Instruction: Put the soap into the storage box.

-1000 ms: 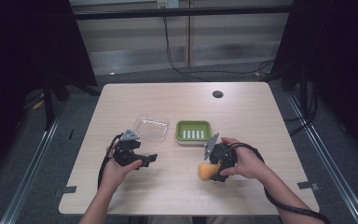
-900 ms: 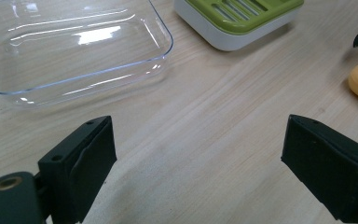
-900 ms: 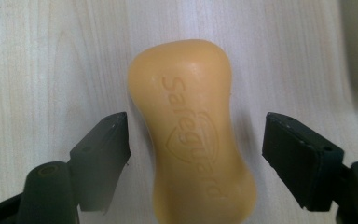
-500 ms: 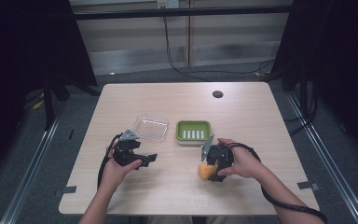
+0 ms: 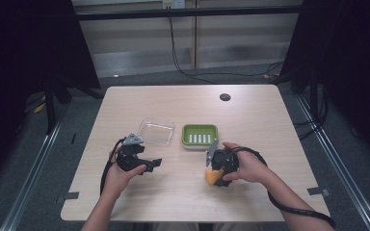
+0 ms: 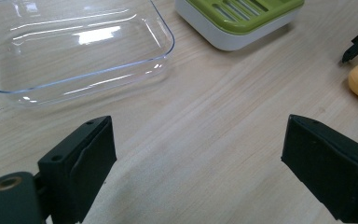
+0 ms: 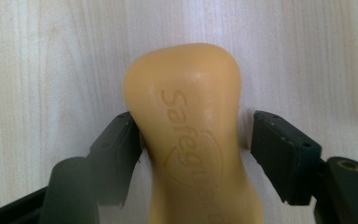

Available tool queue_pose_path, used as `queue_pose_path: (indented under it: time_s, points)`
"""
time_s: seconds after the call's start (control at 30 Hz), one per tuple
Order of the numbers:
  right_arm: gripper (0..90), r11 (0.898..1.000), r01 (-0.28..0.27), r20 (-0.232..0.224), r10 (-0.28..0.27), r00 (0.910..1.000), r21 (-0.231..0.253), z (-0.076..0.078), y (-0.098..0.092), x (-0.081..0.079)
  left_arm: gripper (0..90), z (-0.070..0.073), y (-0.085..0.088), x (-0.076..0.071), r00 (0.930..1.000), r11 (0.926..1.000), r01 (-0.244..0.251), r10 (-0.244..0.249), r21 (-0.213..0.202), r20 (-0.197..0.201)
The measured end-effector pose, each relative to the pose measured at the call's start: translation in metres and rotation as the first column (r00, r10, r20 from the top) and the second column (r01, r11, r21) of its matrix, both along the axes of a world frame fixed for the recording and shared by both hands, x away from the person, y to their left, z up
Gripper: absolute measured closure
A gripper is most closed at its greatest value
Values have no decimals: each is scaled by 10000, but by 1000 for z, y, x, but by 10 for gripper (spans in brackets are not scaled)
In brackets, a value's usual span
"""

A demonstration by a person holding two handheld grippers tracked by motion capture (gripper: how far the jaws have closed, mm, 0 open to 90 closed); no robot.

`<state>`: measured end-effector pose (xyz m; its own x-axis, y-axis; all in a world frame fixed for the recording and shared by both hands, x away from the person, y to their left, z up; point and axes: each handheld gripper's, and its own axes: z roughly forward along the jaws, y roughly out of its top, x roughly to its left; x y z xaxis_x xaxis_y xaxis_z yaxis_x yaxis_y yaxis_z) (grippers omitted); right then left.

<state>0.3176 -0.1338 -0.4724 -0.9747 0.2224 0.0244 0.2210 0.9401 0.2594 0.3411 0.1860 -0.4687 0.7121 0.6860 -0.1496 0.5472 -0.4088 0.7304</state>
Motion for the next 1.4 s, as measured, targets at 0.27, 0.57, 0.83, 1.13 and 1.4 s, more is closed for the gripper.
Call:
queue_pose_path:
  time_s: [0.27, 0.57, 0.83, 1.13, 1.4]
  points:
    - [374, 9998, 101, -95, -102, 9999, -147, 0, 3, 1, 95, 1, 1, 0, 10000, 10000, 34, -34, -4, -34]
    - [460, 9997, -168, -68, 166, 9998, -179, 2, 4, 2, 95, 1, 1, 0, 10000, 10000, 9, -9, 37, 12]
    - [469, 9999, 17, -264, -21, 9996, -169, 3, 4, 3, 95, 0, 1, 0, 10000, 10000, -28, 28, -77, 41]
    - [477, 9996, 217, -378, -224, 9990, -191, 3, 3, 4, 95, 1, 1, 0, 10000, 10000, -28, 28, -46, 73]
    - [480, 9984, 421, -473, -439, 9979, -388, 6, 3, 3, 95, 2, 1, 0, 10000, 9999, 76, -76, 140, 5]
